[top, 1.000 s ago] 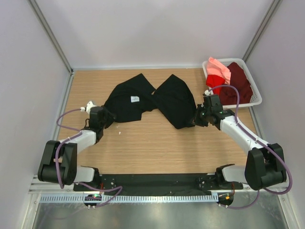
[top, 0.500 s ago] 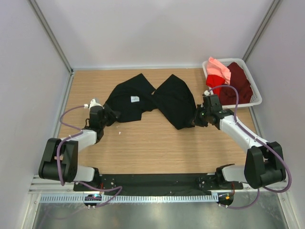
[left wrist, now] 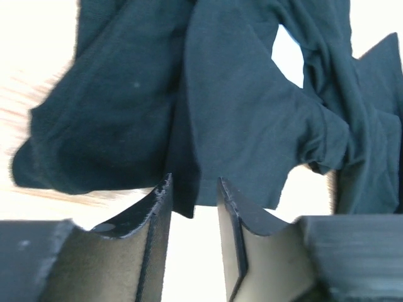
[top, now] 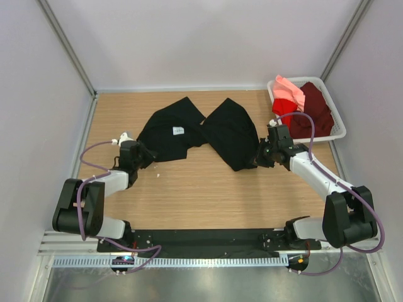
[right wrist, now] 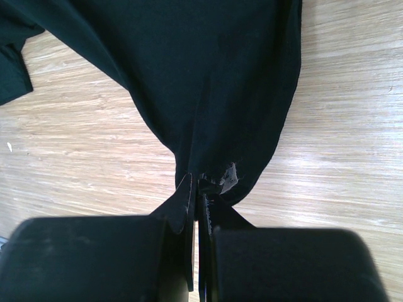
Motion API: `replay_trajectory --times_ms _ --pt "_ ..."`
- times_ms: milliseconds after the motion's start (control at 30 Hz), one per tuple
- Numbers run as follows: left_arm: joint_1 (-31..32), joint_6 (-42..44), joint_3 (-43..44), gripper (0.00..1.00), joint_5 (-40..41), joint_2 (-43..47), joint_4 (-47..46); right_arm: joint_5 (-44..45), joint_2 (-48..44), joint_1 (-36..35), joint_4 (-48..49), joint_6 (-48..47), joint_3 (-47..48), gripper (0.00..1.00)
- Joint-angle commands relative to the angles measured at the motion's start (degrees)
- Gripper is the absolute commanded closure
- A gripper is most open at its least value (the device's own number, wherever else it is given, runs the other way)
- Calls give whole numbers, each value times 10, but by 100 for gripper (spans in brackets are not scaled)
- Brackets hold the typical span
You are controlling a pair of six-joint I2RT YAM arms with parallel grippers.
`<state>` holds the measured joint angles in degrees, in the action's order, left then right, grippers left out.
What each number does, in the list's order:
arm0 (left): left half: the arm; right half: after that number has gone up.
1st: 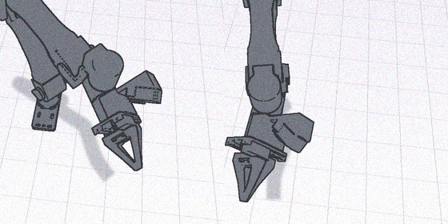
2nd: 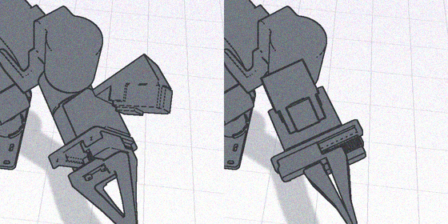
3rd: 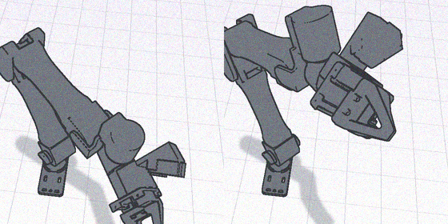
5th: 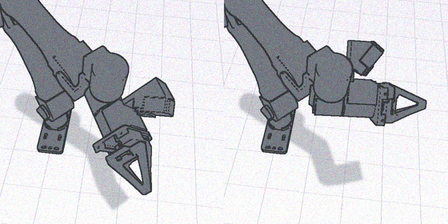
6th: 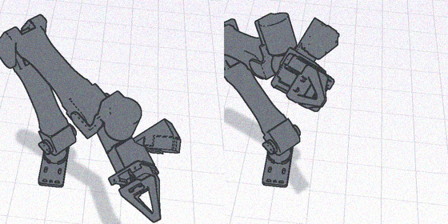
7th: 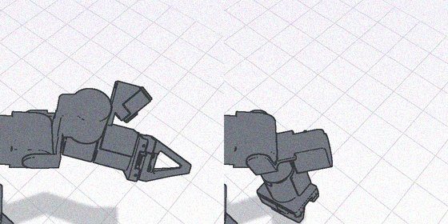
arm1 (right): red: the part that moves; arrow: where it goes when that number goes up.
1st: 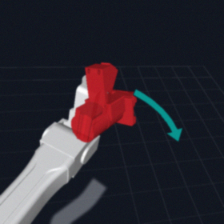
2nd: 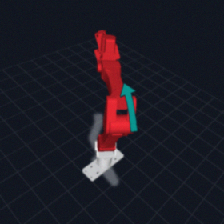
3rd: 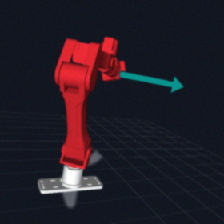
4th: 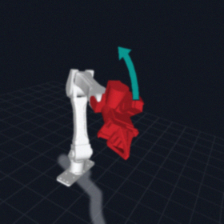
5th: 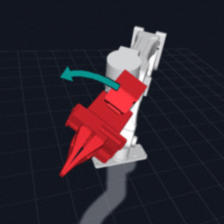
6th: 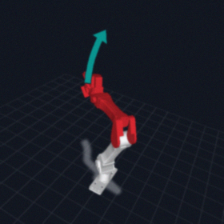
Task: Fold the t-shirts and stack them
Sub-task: Flatten the tshirt out
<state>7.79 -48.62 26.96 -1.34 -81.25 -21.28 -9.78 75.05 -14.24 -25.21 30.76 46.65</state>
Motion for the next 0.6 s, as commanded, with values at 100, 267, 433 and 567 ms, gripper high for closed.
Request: replay_trajectory --times_ms 100,267,433,567 --pt "-3 14 5 80 49 29 40 -2 0 -4 17 3 0 99" --pt "-2 5 46 100 82 63 131 28 -1 -4 2 6 16 99" --pt "-4 7 156 100 133 137 325 116 -1 0 -81 9 97 99" --pt "-4 22 286 100 185 202 439 168 -14 15 -132 18 207 99"
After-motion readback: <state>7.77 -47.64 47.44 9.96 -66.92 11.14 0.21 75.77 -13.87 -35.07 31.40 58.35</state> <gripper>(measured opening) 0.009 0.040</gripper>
